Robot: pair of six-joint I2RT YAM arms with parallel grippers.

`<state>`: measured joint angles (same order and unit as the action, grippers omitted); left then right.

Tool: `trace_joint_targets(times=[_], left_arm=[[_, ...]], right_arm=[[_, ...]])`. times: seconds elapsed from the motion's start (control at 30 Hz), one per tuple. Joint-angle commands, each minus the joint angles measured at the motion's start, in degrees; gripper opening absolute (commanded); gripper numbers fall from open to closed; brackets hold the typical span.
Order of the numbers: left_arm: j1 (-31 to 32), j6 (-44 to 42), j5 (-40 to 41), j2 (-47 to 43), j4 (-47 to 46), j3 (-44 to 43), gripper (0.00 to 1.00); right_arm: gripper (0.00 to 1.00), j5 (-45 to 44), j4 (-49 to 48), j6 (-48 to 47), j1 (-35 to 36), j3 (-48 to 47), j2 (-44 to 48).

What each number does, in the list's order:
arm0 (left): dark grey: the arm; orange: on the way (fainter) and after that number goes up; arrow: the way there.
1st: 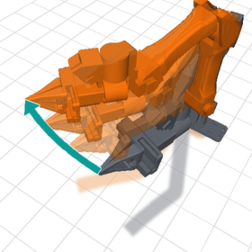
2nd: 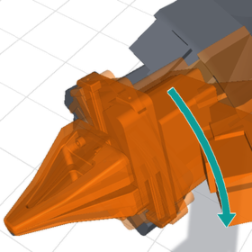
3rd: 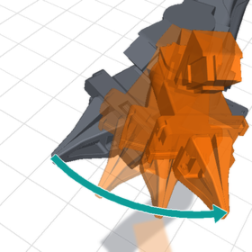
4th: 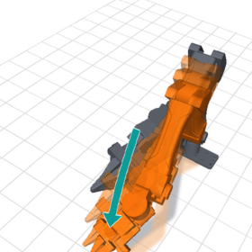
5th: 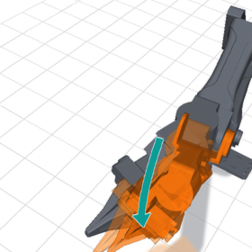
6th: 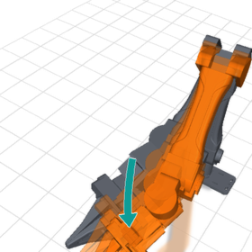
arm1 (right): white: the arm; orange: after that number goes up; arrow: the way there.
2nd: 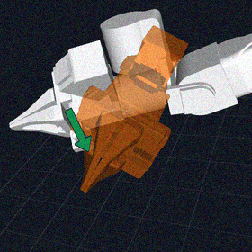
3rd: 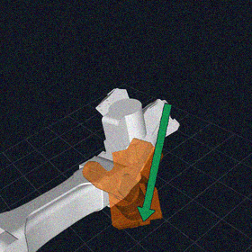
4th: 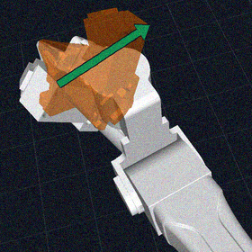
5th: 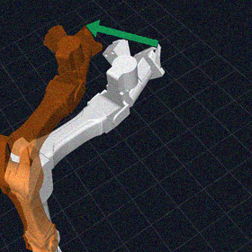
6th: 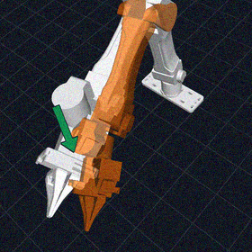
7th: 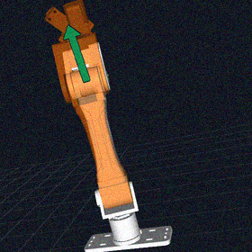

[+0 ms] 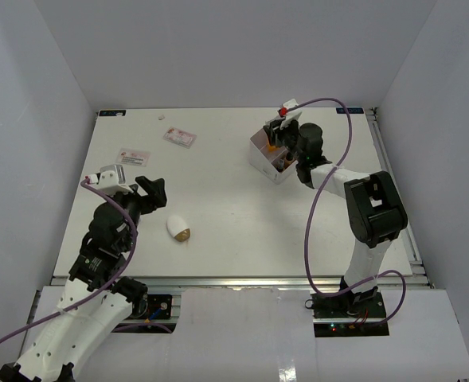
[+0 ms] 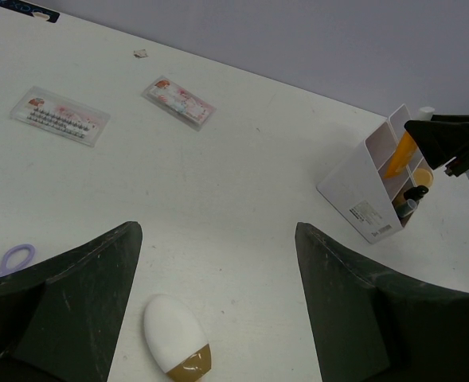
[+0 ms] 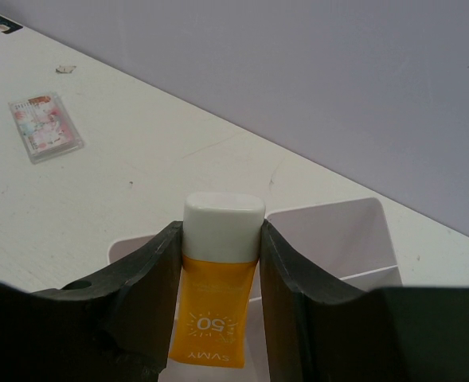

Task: Organize the makeup

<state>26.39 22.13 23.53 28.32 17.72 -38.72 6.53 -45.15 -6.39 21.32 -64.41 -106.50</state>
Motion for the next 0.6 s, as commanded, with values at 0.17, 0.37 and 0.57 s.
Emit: trace_joint_targets(times=[0.17, 0.37, 0.57], left_arm=[[0.0, 0.5, 0.2, 0.8, -0.5, 0.6, 0.89], [0.0, 0.7, -0.1, 1.0, -0.5, 0.6, 0.89], [0.0, 0.7, -1.2, 1.7, -0.5, 0.6, 0.89]], right_arm=[[0.12, 1.9, -19.1, -1.3, -1.6, 6.8, -0.1], [0.32, 3.4, -28.4, -1.7, -2.4, 11.7, -0.2], [0.70, 3.1, -29.5, -1.9, -2.5, 12.5, 0.0]])
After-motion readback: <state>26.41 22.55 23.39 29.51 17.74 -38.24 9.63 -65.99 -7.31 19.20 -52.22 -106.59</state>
